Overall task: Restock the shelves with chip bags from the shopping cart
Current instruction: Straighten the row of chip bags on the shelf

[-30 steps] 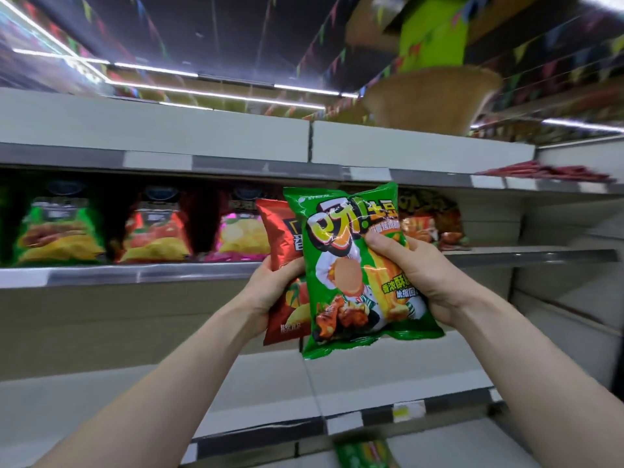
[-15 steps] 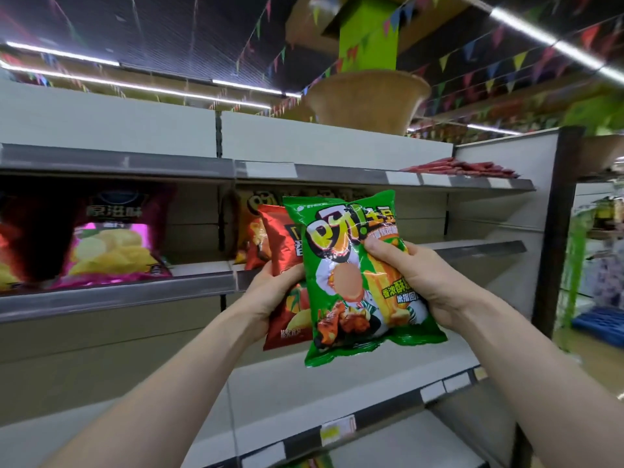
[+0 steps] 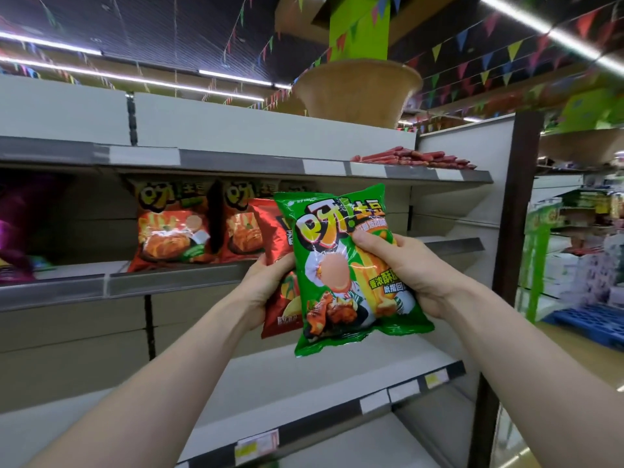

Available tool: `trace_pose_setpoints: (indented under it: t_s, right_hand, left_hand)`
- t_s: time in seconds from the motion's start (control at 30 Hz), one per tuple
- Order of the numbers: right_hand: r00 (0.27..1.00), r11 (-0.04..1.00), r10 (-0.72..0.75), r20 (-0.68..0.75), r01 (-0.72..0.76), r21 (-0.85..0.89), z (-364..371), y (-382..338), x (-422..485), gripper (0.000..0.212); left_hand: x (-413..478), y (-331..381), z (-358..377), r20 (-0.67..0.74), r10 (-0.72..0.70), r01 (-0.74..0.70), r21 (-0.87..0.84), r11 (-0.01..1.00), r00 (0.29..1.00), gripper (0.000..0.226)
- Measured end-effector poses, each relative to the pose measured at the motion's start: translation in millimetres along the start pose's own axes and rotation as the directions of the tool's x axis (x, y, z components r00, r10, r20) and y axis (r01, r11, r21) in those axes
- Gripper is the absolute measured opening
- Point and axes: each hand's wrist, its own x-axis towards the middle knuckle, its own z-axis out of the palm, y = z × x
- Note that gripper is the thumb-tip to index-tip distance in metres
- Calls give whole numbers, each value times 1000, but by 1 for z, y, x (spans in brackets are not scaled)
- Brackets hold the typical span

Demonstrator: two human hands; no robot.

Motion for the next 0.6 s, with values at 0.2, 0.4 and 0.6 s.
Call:
trace_pose_setpoints:
  t_s: [0.2, 0.4, 0.6]
  right_hand:
    - [1000, 999, 14, 0, -14, 34, -48, 12, 38, 29]
    - [999, 999, 39, -4, -39, 31, -82, 21, 93, 41]
    - [997, 996, 79, 21, -78, -40, -107, 21, 159, 53]
  left_hand:
    - [52, -9, 29, -33, 3, -1, 61, 998, 999, 48]
    - [112, -7, 47, -100, 53, -40, 128, 991, 994, 34]
    - [178, 10, 47, -197, 23, 6, 145, 989, 980, 32]
